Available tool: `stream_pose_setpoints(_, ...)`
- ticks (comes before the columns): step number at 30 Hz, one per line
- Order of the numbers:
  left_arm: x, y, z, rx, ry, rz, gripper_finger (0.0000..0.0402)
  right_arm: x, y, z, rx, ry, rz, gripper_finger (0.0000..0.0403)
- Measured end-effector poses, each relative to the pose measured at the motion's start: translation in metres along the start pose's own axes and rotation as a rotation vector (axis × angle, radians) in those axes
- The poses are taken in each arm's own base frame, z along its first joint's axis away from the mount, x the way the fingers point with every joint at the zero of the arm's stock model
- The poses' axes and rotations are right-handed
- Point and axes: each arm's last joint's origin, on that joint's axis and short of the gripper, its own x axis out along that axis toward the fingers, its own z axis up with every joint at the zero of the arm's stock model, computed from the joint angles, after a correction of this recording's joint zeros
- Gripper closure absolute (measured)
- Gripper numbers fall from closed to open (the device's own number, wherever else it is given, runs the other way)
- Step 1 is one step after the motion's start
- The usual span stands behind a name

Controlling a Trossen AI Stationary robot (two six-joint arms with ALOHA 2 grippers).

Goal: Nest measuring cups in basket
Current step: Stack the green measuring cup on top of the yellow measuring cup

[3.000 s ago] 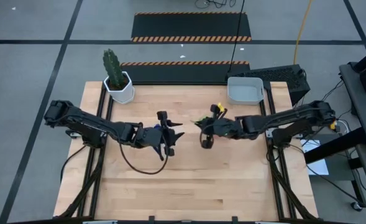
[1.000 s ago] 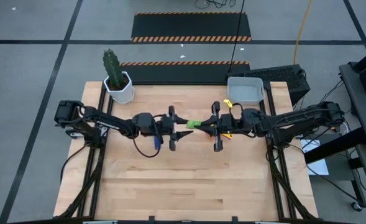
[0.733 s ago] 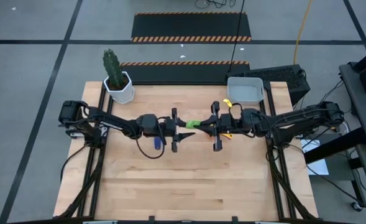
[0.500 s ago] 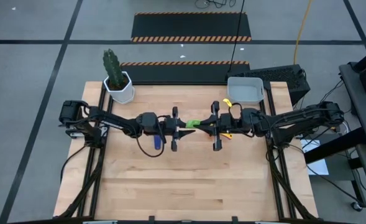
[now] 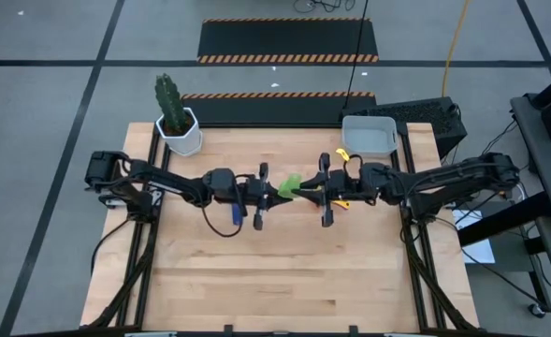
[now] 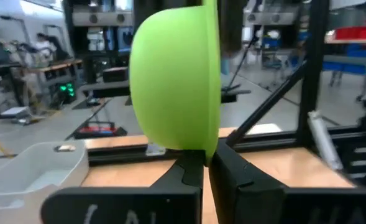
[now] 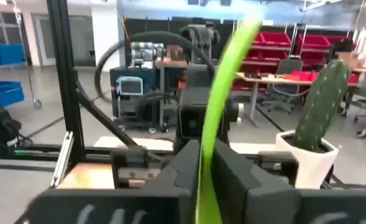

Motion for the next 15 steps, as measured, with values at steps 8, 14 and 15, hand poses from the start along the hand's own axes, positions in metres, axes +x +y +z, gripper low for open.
stream_pose_setpoints(8,-0.017,-0.001,0.011,-0.015,0.186,-0.027,0.0394,-0.023,-0.001,-0.001,0.057,0.176,-0.067,0.0276)
stream_pose_setpoints(14,-0.033,-0.003,0.008,0.002,0.394,-0.077,0.0391,-0.042,-0.003,-0.002,0.155,0.296,-0.114,0.0232)
stream_pose_setpoints(15,-0.036,-0.004,0.005,-0.012,0.438,-0.106,0.0391,-0.042,-0.003,-0.002,0.170,0.292,-0.113,0.0227)
